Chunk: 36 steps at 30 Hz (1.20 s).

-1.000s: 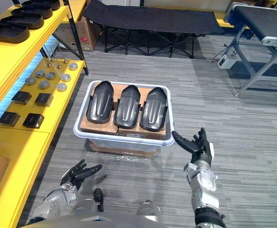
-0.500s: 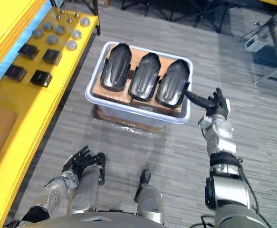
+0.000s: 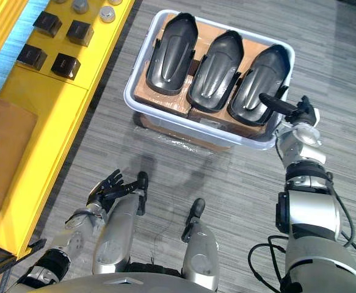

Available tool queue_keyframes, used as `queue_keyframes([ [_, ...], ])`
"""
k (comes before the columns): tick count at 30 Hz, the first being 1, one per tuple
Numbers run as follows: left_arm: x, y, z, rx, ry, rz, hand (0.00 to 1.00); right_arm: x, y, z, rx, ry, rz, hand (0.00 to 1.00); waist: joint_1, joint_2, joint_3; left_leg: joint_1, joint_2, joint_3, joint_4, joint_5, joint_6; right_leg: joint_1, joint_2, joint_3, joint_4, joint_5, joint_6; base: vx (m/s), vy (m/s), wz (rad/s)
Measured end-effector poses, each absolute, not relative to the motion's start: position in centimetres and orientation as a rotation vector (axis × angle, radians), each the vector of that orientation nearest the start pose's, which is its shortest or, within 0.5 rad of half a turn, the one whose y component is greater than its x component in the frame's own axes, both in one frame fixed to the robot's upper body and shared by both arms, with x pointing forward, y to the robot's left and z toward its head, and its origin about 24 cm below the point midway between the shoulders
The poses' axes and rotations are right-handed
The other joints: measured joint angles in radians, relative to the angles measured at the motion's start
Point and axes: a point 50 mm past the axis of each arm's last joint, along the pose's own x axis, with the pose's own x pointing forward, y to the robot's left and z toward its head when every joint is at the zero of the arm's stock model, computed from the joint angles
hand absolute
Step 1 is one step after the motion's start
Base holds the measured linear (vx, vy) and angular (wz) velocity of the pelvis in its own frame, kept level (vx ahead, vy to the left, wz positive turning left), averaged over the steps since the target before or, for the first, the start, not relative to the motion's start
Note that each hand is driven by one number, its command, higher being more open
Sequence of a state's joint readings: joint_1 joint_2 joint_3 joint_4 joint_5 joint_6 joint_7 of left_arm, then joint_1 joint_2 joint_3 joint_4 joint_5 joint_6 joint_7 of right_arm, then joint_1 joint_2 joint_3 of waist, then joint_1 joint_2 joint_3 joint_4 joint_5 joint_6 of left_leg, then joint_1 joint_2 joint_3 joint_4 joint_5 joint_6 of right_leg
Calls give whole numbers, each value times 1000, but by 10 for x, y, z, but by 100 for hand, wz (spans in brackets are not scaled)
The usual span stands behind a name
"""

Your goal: Walk over and take three plastic housings, then place them on the shelf

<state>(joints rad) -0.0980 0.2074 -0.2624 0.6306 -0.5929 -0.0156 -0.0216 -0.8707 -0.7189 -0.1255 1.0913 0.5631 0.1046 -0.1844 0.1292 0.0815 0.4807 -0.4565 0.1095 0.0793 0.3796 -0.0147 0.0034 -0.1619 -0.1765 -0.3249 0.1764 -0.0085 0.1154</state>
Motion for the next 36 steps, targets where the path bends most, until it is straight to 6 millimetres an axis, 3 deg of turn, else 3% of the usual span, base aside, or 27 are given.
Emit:
queue_keyframes([
  [6,234,154,-74,-315,568,-46,100,353,-366,161,155,118,-659,100,-1,0,0,-10,0,0,-19,13,-6,-51,-13,0,76,-43,-5,16,-37,1],
  [11,240,150,-73,-340,567,-40,100,357,-357,155,81,229,-573,100,2,0,0,-23,1,-4,-34,25,-15,-88,-23,-2,123,-71,-11,11,-25,3],
  [12,241,149,-72,-351,564,-37,100,357,-357,155,80,233,-571,0,2,-1,1,-29,1,-5,-36,28,-16,-101,-26,-4,138,-78,-14,9,-16,4],
  [15,243,147,-71,-355,559,-40,100,357,-356,154,51,256,-566,0,1,-9,5,-31,1,-8,-35,29,-18,-108,-30,-9,158,-91,-16,15,-24,5],
  [19,250,141,-66,-366,539,-56,100,348,-373,164,-53,274,-618,0,0,-13,8,-70,3,-20,-36,40,-23,-153,-32,-20,191,-106,-21,4,-28,7],
  [22,251,141,-65,-372,542,-52,100,346,-375,163,-78,308,-629,0,-9,-13,8,-69,6,-24,-41,44,-27,-157,-33,-27,208,-117,-27,32,-40,4],
  [36,253,143,-62,-400,509,-36,100,346,-362,134,47,362,-701,0,-19,-20,5,16,9,-23,-135,89,-42,-100,-31,-55,203,-132,-37,8,-25,5],
])
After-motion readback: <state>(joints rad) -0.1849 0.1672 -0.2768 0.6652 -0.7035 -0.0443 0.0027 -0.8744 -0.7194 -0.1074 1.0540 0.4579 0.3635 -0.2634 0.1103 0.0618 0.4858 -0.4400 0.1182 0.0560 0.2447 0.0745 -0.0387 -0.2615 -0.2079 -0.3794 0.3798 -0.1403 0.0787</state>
